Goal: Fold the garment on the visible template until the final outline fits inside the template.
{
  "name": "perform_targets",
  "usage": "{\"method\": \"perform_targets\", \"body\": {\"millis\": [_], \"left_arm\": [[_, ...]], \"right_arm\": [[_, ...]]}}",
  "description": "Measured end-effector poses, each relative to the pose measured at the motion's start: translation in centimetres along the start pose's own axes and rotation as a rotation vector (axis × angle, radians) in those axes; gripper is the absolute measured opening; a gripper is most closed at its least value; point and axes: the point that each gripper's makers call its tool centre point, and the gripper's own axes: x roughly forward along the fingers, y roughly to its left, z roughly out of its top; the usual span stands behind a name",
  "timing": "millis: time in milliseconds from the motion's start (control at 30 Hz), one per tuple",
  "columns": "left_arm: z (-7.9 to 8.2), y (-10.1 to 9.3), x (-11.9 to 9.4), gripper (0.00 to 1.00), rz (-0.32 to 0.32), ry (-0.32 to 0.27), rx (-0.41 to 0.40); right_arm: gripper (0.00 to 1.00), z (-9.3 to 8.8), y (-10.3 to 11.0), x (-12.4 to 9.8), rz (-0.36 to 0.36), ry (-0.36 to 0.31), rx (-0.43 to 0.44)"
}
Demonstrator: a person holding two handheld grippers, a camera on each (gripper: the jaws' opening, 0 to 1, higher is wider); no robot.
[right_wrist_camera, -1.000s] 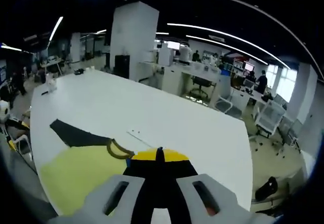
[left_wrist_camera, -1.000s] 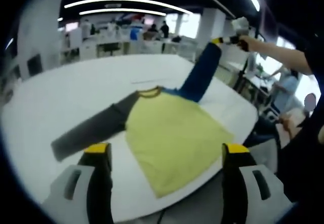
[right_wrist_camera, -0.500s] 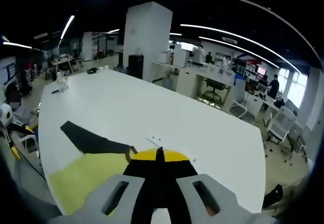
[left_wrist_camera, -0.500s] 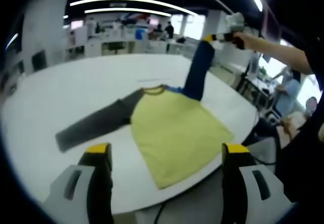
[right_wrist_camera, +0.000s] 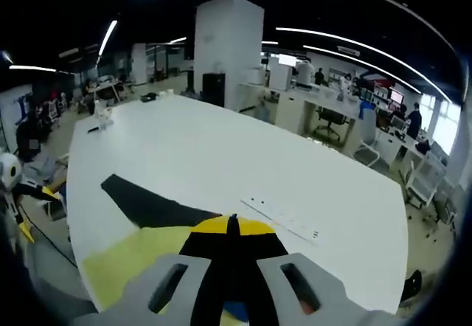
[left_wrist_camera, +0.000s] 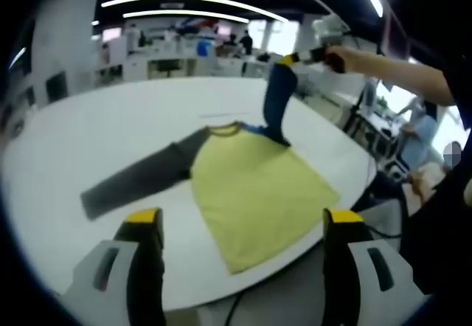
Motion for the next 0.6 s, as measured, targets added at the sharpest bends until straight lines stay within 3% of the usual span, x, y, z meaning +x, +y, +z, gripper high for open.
{"method": "perform_targets", "body": {"millis": [267, 600], "left_arm": [[-0.6, 1.1, -0.1, 0.85, 0.014, 0.01, -0.018], [-0.7, 2.0, 0.5, 0.85, 0.024, 0.02, -0.041]], "right_arm": [[0.02, -0.4, 2.8, 2.0, 0.042, 0.032, -0.018], [0.02, -1.3, 4.7, 4.3, 0.084, 0.063, -0.01]]}}
